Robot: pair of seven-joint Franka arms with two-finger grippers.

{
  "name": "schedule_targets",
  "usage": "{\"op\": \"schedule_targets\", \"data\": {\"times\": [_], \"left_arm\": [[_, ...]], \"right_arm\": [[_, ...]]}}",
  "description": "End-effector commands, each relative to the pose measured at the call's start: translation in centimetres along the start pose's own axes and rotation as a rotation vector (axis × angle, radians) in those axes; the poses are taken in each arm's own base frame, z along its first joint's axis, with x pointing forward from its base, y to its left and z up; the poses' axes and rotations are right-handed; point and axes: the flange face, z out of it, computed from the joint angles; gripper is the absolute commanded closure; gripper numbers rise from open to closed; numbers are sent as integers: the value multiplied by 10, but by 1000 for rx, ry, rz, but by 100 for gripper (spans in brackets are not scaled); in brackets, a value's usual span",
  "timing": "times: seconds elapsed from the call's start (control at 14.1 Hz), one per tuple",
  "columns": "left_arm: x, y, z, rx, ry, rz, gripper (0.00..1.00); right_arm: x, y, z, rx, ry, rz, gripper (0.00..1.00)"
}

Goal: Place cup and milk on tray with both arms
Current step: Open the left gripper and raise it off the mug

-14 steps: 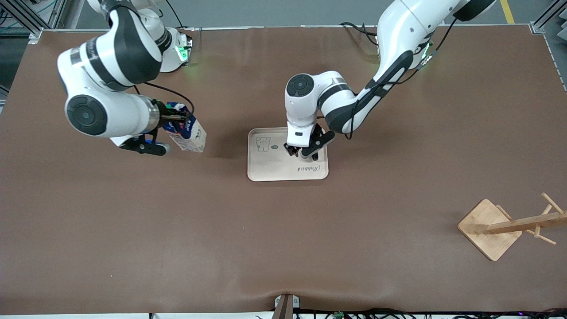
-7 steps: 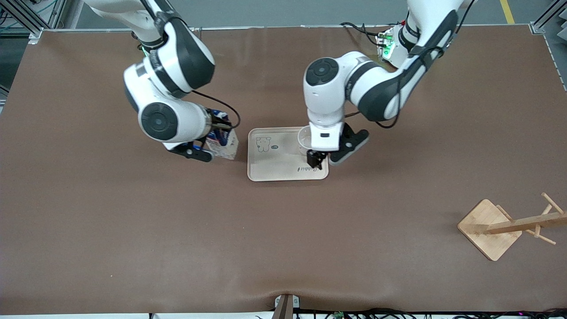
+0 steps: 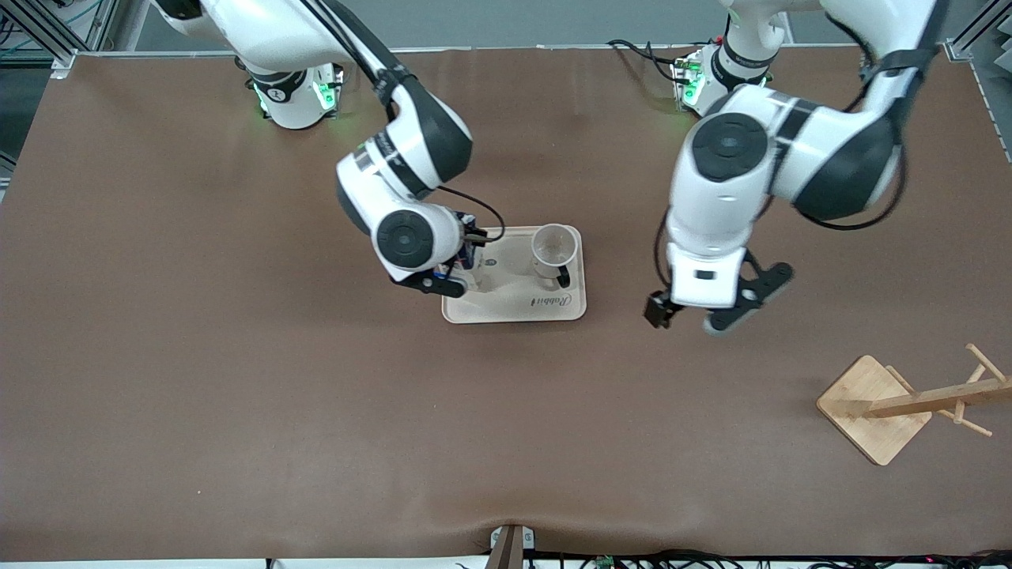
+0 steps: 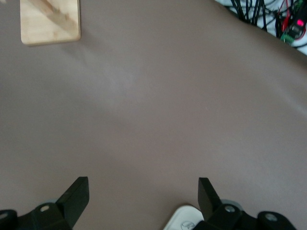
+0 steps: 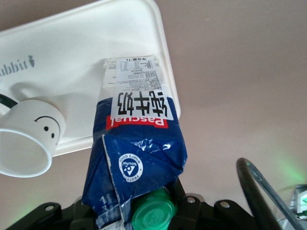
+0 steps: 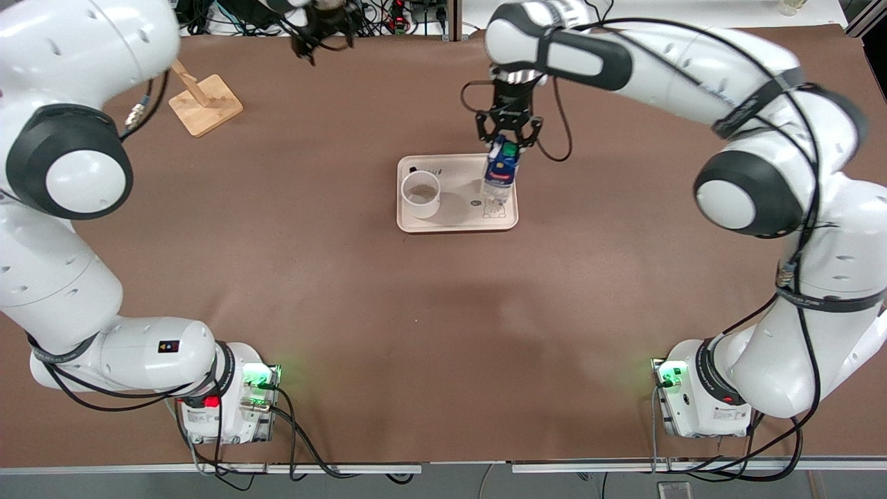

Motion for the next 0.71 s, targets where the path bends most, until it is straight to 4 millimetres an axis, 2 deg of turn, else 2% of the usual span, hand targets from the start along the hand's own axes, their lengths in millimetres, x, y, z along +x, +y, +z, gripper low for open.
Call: {"op": "schedule_targets", "data": {"times": [0.0,0.21,0.36,0.5,0.57,0.64], "left_arm": [[44,-38,-16,-6,-34,29,0],[95,-92,-28,-29,-57,110,0],[117,-123,-26,3,-75,159,0],[133,-148,-38,17,-63,199,0],[140,-158,-39,19,-68,243,0],[146,-166,-42,12,-73,273,0]], "right_arm": [[0,-13,-2,1,-6,-6,100],[-2,-15,1,-4,-10,-21,100],[2,-15,10,-16,-16,-41,100],[4,-14,12,-34,0,-54,100],[6,-12,12,-49,16,-54,76],[8,-11,13,-67,36,-56,58]]}}
